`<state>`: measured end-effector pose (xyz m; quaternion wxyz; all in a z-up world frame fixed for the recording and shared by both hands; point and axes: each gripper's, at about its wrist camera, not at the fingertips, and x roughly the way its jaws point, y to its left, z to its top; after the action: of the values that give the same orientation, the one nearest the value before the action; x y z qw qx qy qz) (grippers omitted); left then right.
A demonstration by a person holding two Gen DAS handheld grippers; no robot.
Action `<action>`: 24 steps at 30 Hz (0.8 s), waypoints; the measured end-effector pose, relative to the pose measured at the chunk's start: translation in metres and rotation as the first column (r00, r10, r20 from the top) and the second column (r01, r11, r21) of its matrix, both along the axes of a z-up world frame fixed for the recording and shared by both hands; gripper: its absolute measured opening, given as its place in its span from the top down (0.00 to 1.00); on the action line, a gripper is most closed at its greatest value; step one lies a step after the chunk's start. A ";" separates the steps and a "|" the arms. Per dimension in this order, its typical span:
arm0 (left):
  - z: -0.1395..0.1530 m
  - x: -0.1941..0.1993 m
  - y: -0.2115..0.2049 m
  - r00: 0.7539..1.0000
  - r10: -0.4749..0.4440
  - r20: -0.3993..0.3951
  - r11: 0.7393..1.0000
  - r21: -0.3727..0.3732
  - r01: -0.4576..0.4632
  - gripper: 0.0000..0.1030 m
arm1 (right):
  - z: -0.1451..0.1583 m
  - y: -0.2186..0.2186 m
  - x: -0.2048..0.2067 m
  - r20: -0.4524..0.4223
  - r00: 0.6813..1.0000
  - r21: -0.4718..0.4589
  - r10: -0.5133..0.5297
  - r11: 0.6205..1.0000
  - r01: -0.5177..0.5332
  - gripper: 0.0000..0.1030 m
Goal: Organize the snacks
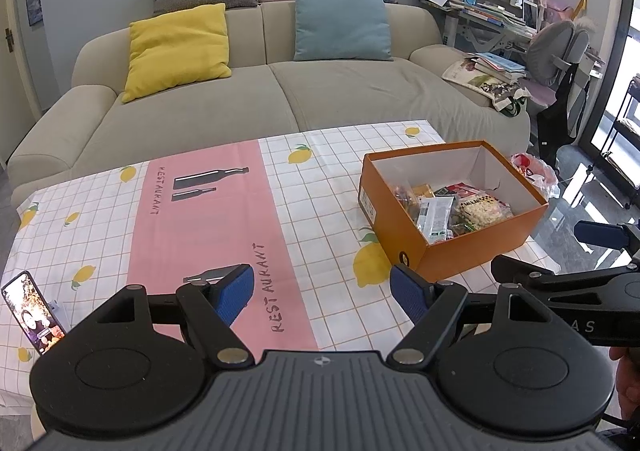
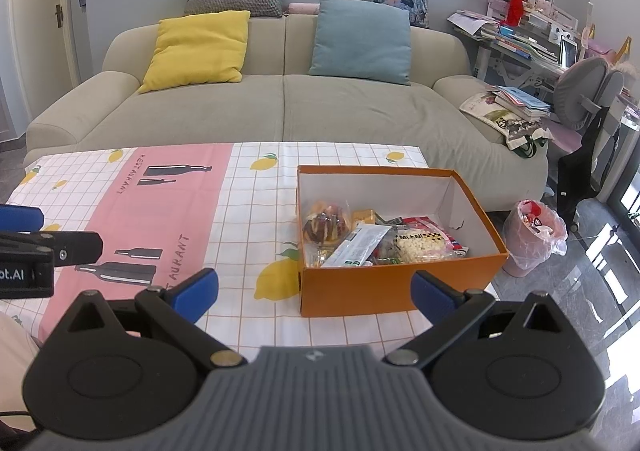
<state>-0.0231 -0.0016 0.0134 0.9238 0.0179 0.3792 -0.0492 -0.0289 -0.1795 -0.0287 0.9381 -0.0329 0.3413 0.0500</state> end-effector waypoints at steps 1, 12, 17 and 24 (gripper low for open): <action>0.000 0.000 0.000 1.000 0.001 0.000 1.000 0.000 -0.001 0.12 | 0.000 0.000 0.000 0.000 1.000 0.000 0.000 1.000 0.000 0.03; 0.002 0.002 0.004 1.000 0.012 0.002 1.000 -0.006 -0.012 0.12 | -0.001 0.000 0.001 -0.003 1.000 -0.001 0.006 1.000 -0.006 0.03; 0.002 0.002 0.004 1.000 0.014 0.001 1.000 -0.006 -0.014 0.12 | -0.001 0.000 0.001 -0.003 1.000 -0.002 0.005 1.000 -0.005 0.03; -0.001 0.001 0.006 1.000 0.024 -0.002 1.000 -0.016 -0.024 0.13 | -0.003 0.001 0.000 -0.004 1.000 -0.002 0.009 1.000 -0.009 0.03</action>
<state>-0.0218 0.0045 0.0120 0.9241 0.0060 0.3799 -0.0413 -0.0285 -0.1789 -0.0318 0.9371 -0.0352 0.3430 0.0540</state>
